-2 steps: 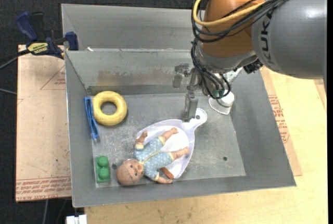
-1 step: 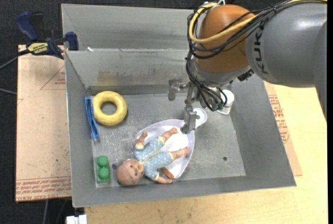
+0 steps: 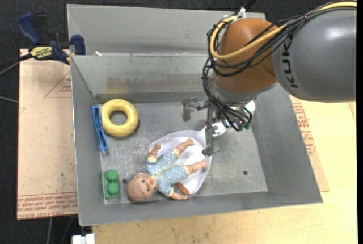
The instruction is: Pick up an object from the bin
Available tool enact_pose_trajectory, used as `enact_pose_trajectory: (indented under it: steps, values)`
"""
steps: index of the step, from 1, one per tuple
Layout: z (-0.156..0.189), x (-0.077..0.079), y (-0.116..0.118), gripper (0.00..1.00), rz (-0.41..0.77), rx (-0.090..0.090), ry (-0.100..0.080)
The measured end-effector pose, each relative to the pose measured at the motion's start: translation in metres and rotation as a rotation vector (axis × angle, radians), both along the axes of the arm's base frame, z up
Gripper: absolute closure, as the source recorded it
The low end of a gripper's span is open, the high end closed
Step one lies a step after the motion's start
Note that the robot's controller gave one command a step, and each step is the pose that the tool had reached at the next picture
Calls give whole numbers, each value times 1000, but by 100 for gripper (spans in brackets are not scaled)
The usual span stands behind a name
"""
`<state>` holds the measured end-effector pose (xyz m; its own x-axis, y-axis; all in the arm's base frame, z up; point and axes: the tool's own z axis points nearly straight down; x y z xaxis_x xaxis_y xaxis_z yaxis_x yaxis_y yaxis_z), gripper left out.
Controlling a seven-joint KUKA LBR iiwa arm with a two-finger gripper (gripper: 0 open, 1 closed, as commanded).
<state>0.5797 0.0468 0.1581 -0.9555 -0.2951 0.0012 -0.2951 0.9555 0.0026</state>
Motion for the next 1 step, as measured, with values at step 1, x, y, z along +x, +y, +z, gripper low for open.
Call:
enact_pose_trajectory:
  steps: [1]
  values:
    - [-30, 8, 15, 0, 107, 1, -6]
